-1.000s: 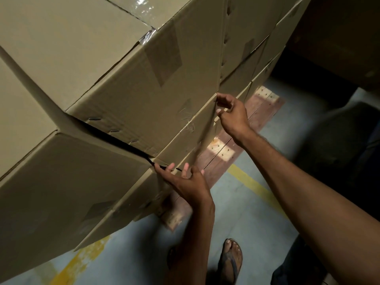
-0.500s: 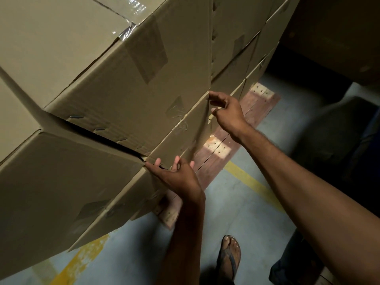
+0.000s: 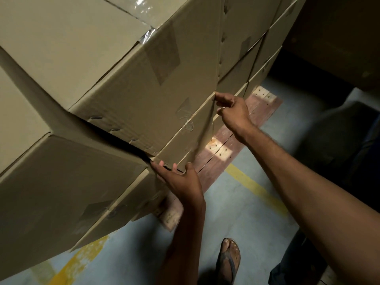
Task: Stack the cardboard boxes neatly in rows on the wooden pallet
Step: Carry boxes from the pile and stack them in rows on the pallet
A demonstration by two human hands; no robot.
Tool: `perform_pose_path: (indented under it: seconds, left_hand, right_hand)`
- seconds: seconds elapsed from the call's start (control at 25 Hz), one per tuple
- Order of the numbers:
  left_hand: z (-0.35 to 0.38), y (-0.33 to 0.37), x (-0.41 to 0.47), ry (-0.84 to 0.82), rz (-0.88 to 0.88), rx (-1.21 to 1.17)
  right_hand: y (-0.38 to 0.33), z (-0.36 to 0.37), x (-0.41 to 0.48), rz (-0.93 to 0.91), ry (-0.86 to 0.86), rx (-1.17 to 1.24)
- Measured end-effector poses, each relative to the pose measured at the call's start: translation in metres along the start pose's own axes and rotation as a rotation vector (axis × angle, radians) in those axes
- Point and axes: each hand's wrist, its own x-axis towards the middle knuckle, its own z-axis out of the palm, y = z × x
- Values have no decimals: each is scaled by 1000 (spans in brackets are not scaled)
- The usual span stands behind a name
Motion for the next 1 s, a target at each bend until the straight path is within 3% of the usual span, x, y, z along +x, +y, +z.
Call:
perform_pose_path:
  seconds: [0.2,0.8,1.0]
  left_hand:
    - [10,30,-2,64,50,20]
    - [-5,43,-3,-48,-14,-106]
    - [-23,53,-19,-87,-127,-92]
  right_hand:
    - [-13,3,-7,-119,71,64]
    - [-7,6,-7,-60,-6,83]
    - [8,35,-69,61,189,63]
